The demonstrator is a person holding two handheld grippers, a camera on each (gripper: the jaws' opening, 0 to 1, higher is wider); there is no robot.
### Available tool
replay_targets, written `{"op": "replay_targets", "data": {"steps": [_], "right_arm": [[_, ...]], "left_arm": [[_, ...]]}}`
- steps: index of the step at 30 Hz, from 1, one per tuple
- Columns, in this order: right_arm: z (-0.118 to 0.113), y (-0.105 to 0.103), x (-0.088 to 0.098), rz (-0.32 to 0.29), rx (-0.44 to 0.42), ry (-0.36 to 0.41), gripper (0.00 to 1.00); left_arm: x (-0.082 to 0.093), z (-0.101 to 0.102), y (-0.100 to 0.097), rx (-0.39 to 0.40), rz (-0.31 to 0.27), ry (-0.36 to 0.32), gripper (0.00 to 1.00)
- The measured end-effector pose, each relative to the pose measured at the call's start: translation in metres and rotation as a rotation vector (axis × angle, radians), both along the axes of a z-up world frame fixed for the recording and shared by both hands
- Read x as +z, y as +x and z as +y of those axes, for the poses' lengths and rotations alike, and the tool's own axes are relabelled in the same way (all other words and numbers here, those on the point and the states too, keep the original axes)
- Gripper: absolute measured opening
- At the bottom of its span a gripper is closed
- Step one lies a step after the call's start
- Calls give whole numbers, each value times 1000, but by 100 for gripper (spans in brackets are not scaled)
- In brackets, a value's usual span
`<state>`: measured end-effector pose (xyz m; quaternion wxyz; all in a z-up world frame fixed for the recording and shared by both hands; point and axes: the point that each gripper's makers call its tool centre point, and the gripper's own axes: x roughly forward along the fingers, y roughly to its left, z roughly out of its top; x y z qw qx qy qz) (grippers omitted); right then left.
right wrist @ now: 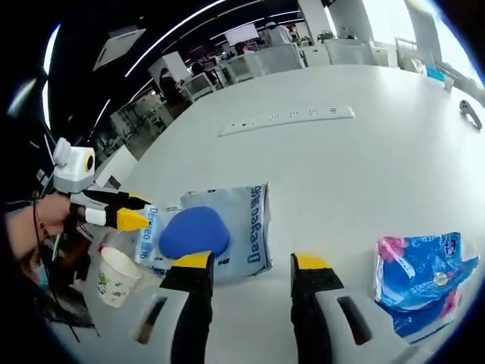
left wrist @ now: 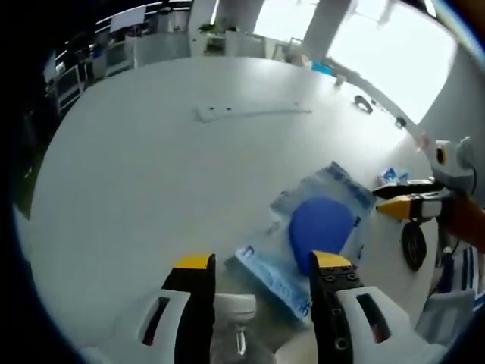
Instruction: Arrange the tabletop items into an orderly group along one side of the table until the central work area is clear of visible clutter.
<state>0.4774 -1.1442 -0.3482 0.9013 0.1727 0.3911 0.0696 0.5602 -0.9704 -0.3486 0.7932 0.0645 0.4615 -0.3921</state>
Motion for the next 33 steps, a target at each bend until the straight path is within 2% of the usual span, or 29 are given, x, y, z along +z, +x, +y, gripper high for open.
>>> {"op": "replay_targets", "data": {"steps": [7,13,21,27,33], "right_arm": [[0,0,-5,12,-13,15,34],[-1,1,-9,15,-25,33,26],[-3,-2,-15,29,-22,20,6],[-5,-2,-15,24,-32,19,1],[-5,-1,-15,20,-37,24,0]], "left_arm": [[-3,-3,0,-3,23,4,39],[-8,-1,-1,3,38,18,34],[-10,1,3,9,34,36,25],[-12,4,6,13,31,51,15],[-14,4,6,19,37,58,13]]}}
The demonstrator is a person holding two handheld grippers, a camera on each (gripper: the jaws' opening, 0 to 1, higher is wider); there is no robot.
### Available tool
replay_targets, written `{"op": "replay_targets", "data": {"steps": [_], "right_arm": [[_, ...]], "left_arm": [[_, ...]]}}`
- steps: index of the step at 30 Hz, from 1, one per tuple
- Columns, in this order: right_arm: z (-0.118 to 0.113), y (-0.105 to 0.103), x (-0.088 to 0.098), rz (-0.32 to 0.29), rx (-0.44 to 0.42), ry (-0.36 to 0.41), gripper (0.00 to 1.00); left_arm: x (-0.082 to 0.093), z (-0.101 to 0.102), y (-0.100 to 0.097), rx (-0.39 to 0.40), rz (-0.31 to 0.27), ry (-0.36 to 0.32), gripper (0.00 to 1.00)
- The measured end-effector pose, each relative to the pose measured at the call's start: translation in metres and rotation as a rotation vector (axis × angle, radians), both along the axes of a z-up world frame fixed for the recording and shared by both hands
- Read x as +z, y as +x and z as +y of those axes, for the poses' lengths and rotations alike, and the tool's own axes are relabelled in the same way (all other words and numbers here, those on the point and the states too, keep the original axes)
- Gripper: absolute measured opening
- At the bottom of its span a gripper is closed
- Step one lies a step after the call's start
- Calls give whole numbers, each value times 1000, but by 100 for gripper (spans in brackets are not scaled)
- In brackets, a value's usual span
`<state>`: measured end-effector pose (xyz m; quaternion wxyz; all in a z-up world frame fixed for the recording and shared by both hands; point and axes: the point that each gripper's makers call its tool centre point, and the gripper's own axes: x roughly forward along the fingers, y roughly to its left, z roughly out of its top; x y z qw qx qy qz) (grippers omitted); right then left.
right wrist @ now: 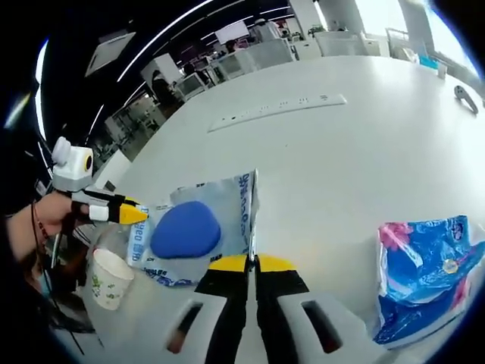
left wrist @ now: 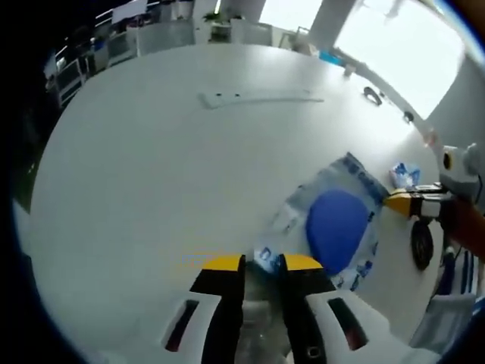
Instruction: Arrange the tabletop items into an orderly group along one side of the table until the central work area is clear of visible clutter.
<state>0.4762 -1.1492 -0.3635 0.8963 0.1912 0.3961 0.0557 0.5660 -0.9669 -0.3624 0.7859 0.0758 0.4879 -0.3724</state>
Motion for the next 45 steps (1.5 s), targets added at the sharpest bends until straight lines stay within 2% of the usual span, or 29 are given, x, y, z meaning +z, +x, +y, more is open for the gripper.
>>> {"op": "replay_targets", "data": {"steps": [14,17,22,35,45], "right_arm": [[1,-3,2,-7,0,4,0],[1,-3,4,-13,-4,9,0],[3,-5,4,-15,-3,16,0],[3,-9,9,-29,-23,31,0],[0,-12,18,-48,-42,42,0]], "left_arm": [[-1,-1,1,9,35,-7,5],[1,-4,2,28,56,-27,0],[2,-5,2,16,45,-13,0],[5,-7,4,42,72,-30,0],[13,-13,5,47,87,-47,0]]}}
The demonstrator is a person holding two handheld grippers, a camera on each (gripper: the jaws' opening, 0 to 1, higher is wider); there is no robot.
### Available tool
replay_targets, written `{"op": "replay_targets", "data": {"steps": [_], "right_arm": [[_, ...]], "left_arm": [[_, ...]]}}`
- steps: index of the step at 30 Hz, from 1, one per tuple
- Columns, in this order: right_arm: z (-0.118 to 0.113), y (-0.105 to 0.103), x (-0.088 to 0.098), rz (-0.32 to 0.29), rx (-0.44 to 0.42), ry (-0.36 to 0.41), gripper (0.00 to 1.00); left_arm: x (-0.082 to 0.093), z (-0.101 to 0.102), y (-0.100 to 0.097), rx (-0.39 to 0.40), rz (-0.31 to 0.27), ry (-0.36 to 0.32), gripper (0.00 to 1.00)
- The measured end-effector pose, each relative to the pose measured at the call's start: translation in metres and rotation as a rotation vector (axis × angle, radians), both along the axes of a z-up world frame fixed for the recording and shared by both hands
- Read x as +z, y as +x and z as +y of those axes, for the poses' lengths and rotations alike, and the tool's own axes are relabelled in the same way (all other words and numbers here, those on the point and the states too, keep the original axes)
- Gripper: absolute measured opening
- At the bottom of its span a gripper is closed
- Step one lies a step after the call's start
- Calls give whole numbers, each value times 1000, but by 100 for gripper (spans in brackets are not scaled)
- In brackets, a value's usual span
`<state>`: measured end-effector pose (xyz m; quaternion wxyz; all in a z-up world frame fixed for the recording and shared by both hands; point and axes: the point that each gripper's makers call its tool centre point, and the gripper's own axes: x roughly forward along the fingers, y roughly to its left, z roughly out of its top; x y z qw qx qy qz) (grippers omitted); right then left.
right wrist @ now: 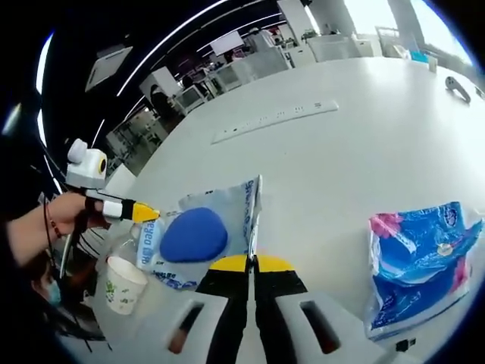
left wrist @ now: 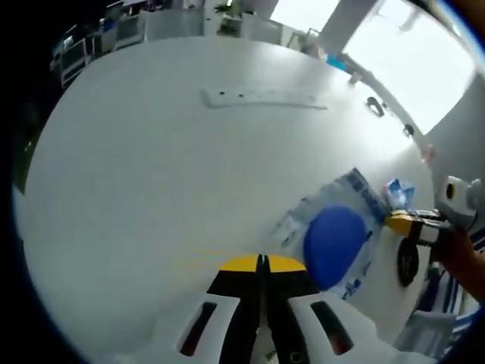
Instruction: Arrange the tabletop items into an orderly group along one side of the table until the central work area is clear of visible clutter.
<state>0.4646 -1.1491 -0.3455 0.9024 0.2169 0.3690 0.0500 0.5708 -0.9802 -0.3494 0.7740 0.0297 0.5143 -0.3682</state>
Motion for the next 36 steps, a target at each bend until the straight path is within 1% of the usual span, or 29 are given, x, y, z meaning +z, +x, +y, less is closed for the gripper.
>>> {"op": "replay_targets", "data": {"steps": [3,17,26,36], "right_arm": [[-3,-2,3,-7,-11,6,0],[-10,-10,11,-21,-33,7,0],[-15,-19,19,-31,-56,11,0],[-24,-35,21,-32,-93,19,0]], "left_arm": [[5,-4,0,-7,-5,-7,0],[13,-15,-4,-24,-6,-26,0],[17,-23,-7,-38,-9,-36,0],[20,-39,-16,-71,-4,-42,0]]}}
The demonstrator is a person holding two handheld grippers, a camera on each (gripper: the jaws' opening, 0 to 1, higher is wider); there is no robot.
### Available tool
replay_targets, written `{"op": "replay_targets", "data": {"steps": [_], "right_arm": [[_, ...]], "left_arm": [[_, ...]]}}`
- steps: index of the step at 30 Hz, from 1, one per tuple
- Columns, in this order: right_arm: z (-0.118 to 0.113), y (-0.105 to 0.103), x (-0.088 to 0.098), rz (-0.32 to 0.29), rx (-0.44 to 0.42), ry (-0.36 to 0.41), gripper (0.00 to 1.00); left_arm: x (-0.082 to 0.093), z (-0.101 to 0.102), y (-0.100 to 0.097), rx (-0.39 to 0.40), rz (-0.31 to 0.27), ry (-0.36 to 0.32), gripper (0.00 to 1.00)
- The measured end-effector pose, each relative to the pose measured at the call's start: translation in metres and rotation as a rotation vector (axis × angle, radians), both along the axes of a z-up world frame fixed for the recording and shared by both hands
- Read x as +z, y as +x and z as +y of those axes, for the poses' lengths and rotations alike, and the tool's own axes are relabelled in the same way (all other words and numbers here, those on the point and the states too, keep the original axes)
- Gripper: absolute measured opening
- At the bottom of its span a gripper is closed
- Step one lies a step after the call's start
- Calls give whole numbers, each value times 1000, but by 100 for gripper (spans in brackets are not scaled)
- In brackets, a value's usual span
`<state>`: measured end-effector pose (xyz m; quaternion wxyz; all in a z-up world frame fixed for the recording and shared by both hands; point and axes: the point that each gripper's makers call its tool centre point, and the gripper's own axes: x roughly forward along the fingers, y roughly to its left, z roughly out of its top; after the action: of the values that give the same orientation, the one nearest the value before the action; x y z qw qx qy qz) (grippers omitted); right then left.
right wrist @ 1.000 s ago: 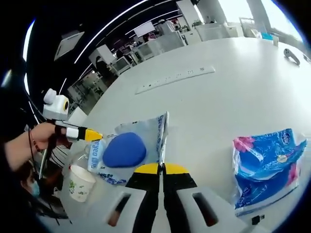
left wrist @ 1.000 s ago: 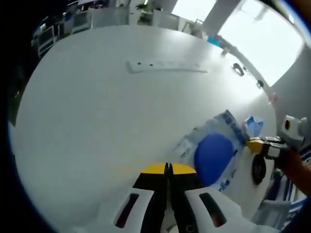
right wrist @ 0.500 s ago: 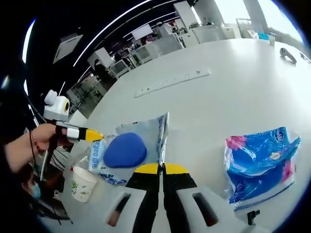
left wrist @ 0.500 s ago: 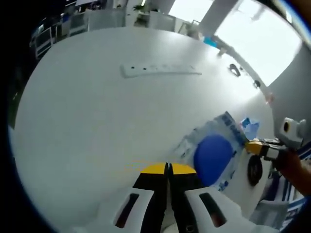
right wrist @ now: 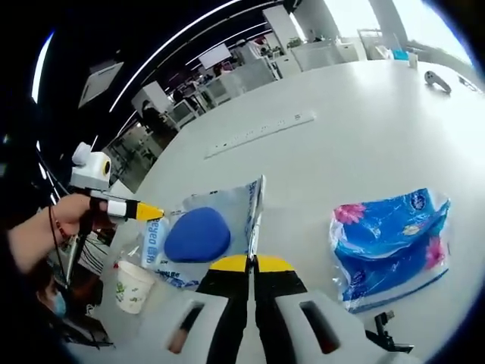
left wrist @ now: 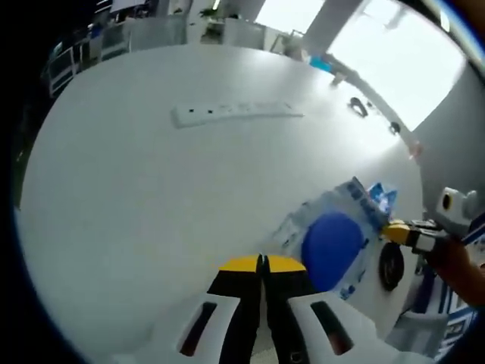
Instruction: Arrange the tabletop items into an orderly group along one side of the table until the central work area is clear of visible clutter.
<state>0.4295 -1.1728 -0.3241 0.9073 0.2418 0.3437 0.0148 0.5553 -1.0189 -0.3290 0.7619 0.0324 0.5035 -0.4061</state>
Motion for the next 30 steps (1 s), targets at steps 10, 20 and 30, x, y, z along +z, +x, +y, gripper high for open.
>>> {"op": "replay_targets", "data": {"steps": [10,20,30], "right_arm": [[-8,-18,-2,8,-41,13,0],[-19,-32,-4,22,-76,8,0],[-22,-41,-10,46,-91,4,0]], "left_arm": [[-1,-14,-10,-31,10,-3,0],[-7,-29,-21,-64,20,0,0],[-12,-34,-28,-85,29,7,0]]}}
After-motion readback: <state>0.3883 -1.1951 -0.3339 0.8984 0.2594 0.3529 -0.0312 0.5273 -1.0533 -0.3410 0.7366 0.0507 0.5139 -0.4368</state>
